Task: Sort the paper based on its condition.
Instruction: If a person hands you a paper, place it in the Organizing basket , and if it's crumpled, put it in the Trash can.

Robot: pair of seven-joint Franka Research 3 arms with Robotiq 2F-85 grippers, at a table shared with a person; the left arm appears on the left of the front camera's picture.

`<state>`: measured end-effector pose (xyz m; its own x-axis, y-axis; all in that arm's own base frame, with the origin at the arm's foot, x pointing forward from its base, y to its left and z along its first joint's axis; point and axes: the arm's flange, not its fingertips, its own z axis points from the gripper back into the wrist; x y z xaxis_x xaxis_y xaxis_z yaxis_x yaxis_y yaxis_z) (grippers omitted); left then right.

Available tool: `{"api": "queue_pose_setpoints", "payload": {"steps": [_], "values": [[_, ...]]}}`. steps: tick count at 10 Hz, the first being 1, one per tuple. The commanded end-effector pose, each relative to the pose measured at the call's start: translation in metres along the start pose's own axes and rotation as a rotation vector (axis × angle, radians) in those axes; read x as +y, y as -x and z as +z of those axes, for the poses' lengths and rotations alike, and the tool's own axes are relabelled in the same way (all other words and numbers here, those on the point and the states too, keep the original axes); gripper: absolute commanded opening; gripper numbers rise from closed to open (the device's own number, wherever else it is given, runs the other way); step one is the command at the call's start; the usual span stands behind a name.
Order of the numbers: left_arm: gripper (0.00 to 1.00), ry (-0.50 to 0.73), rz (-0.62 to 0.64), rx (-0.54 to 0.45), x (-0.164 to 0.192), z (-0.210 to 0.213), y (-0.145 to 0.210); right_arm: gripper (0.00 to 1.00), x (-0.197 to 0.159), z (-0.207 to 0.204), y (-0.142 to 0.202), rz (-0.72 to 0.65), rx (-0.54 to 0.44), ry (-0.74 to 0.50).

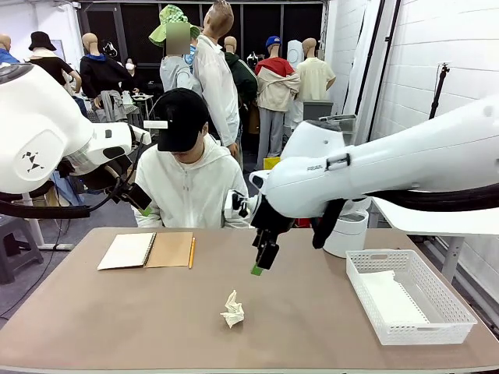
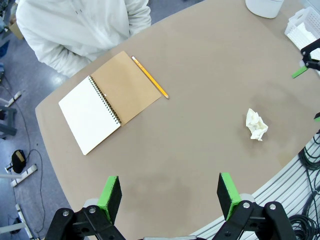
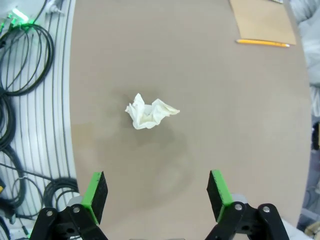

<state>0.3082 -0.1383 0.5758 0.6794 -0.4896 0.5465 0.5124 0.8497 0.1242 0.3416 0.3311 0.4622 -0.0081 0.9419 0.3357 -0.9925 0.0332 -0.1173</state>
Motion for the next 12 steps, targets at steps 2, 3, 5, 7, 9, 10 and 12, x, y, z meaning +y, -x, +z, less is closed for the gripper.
{"api": "queue_pose_setpoints", "payload": {"steps": [2, 3, 5, 7, 9, 10, 12], "values": [[1.0, 0.001, 0.001, 0.0, 0.001, 0.0, 0.001, 1.0, -0.008, -0.025, -0.011, 0.051, 0.051, 0.021], [1.0, 0.001, 0.001, 0.0, 0.001, 0.0, 0.001, 1.0, -0.008, -0.035, -0.017, 0.068, 0.055, 0.02], [1.0, 0.001, 0.001, 0.0, 0.001, 0.0, 0.001, 1.0, -0.011, -0.053, -0.025, 0.076, 0.086, 0.004], [1.0, 0.001, 0.001, 0.0, 0.001, 0.0, 0.001, 1.0, -0.014, -0.069, -0.029, 0.073, 0.119, 0.005], [1.0, 0.001, 0.001, 0.0, 0.001, 0.0, 0.001, 1.0, -0.021, -0.081, -0.028, 0.069, 0.142, 0.006], [1.0, 0.001, 0.001, 0.0, 0.001, 0.0, 0.001, 1.0, -0.022, -0.087, -0.03, 0.068, 0.147, 0.006], [1.0, 0.001, 0.001, 0.0, 0.001, 0.0, 0.001, 1.0, -0.021, -0.099, -0.031, 0.051, 0.17, -0.026]]}}
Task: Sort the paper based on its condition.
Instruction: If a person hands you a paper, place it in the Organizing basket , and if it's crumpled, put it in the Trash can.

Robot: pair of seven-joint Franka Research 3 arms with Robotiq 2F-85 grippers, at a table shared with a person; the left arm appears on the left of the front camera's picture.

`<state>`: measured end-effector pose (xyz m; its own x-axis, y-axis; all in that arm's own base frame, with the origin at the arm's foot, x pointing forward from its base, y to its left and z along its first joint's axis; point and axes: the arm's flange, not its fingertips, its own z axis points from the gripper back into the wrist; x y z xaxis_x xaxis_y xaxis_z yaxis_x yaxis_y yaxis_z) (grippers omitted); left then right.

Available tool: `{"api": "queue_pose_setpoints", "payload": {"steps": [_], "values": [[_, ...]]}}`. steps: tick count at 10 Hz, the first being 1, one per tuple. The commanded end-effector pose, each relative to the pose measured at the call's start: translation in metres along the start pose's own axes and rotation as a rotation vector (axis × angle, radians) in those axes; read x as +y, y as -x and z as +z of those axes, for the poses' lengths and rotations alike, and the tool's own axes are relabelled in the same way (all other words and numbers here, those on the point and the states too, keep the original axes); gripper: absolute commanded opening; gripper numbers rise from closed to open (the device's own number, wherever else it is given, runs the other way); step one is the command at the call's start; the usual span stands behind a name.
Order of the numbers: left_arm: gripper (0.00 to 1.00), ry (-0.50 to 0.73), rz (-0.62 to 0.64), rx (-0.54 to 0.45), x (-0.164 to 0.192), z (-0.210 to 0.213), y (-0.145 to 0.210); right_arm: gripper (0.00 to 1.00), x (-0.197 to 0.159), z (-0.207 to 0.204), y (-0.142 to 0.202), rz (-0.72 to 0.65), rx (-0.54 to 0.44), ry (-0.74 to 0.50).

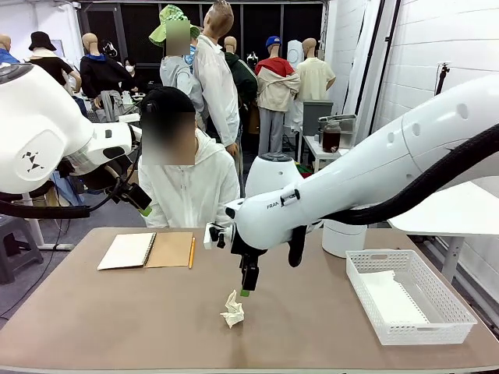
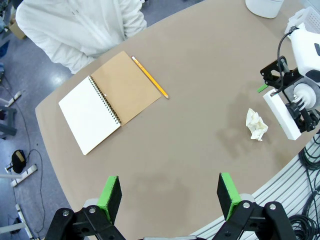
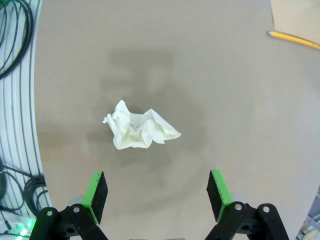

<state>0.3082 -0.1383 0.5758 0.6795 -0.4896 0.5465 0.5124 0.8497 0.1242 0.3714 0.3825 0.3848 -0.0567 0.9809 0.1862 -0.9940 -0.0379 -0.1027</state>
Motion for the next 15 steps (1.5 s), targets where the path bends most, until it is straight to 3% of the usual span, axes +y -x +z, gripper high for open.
{"api": "queue_pose_setpoints", "payload": {"steps": [1, 5, 15], "values": [[1.0, 0.001, 0.001, 0.0, 0.001, 0.0, 0.001, 1.0, -0.002, -0.011, -0.011, -0.014, 0.025, -0.009], [1.0, 0.001, 0.001, 0.0, 0.001, 0.0, 0.001, 1.0, 0.009, -0.028, -0.016, -0.021, 0.033, -0.09], [1.0, 0.001, 0.001, 0.0, 0.001, 0.0, 0.001, 1.0, 0.004, -0.064, -0.02, 0.033, 0.045, -0.108]]}}
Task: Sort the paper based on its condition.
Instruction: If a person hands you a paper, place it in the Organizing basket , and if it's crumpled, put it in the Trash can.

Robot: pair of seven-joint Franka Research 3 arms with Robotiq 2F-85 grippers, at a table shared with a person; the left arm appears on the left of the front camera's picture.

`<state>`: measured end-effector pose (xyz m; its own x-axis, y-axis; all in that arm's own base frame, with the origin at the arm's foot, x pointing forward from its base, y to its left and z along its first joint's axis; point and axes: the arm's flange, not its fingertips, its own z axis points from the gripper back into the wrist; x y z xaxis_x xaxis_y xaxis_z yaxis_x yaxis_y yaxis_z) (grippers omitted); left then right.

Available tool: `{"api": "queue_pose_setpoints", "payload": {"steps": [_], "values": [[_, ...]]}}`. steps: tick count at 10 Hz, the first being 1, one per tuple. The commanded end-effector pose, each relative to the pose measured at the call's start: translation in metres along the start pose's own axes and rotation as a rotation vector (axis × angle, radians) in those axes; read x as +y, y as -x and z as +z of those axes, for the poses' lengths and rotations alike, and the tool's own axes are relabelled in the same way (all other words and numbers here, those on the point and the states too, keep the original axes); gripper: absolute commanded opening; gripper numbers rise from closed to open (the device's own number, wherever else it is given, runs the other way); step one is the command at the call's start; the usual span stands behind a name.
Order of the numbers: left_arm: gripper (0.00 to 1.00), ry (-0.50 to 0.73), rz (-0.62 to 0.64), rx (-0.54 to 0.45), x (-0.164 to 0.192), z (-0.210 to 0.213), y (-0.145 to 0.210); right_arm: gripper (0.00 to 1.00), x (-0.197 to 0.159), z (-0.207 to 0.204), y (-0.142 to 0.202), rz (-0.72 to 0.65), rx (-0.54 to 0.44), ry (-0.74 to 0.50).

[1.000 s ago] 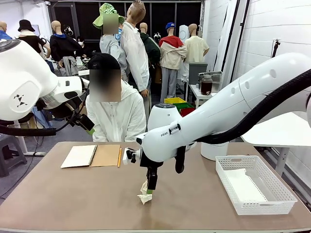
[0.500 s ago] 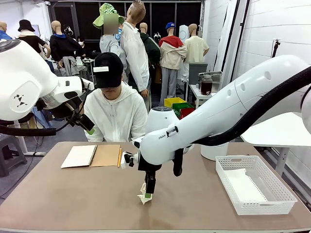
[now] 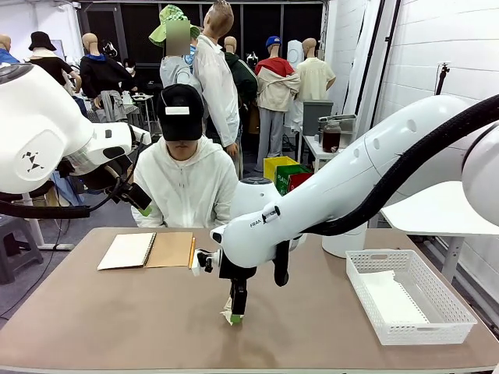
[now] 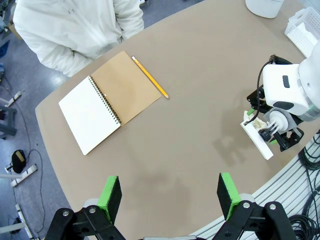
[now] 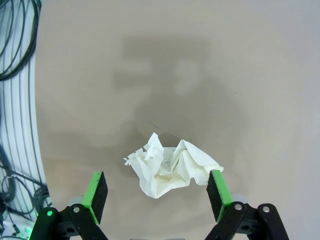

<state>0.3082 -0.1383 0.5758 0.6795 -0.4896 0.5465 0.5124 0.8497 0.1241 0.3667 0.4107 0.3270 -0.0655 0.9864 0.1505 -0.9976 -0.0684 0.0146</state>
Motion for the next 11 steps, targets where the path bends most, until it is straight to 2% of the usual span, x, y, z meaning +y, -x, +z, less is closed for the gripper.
{"api": "queue_pose_setpoints", "payload": {"steps": [1, 11], "values": [[1.0, 0.001, 0.001, 0.0, 0.001, 0.0, 0.001, 1.0, -0.007, -0.002, -0.004, 0.022, 0.015, 0.018], [1.0, 0.001, 0.001, 0.0, 0.001, 0.0, 0.001, 1.0, -0.025, -0.016, -0.009, -0.024, 0.054, -0.084]]}}
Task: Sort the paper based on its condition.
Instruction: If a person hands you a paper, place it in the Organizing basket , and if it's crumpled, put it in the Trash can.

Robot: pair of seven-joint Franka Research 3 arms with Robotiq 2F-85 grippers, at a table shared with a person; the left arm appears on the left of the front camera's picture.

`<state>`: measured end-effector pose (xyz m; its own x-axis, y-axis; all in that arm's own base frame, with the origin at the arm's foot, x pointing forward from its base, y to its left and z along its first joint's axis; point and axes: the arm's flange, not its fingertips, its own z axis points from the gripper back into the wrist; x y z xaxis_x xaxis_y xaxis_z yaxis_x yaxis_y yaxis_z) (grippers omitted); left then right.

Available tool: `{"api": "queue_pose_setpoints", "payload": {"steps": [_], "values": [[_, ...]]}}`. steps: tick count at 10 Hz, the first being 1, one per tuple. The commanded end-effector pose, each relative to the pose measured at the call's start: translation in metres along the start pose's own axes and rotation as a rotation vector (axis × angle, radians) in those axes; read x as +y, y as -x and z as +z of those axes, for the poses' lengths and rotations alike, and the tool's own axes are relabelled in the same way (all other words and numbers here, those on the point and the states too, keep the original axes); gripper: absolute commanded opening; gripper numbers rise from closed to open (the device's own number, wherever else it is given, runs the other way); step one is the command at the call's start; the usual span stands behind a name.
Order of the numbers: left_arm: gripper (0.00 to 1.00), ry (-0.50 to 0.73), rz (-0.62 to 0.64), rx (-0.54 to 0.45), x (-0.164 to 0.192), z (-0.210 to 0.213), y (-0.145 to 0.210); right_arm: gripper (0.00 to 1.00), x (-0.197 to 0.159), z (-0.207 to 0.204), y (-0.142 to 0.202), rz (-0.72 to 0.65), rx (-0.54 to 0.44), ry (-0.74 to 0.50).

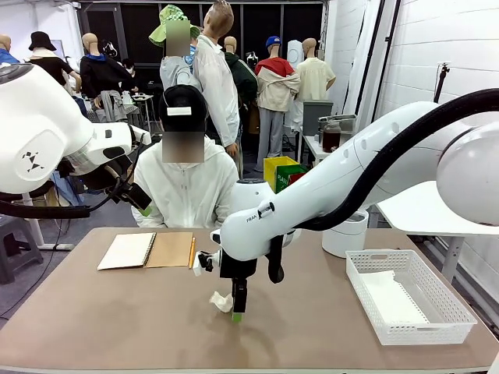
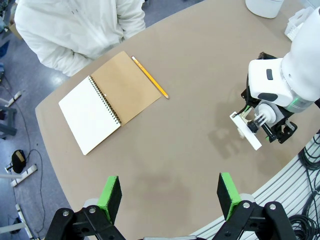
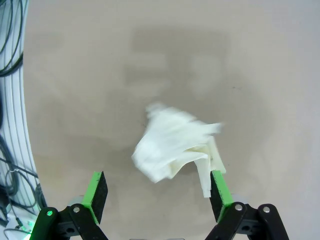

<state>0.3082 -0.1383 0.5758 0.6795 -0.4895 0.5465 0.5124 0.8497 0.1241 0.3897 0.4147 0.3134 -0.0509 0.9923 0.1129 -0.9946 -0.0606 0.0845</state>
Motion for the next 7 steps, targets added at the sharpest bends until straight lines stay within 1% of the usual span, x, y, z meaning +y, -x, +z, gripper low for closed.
{"api": "queue_pose_setpoints", "payload": {"steps": [1, 3, 7], "values": [[1.0, 0.001, 0.001, 0.0, 0.001, 0.0, 0.001, 1.0, -0.003, -0.001, -0.012, -0.015, 0.01, -0.012], [1.0, 0.001, 0.001, 0.0, 0.001, 0.0, 0.001, 1.0, -0.007, 0.004, -0.015, -0.039, -0.021, 0.018], [1.0, 0.001, 0.001, 0.0, 0.001, 0.0, 0.001, 1.0, -0.014, 0.012, -0.025, -0.067, -0.049, 0.061]]}}
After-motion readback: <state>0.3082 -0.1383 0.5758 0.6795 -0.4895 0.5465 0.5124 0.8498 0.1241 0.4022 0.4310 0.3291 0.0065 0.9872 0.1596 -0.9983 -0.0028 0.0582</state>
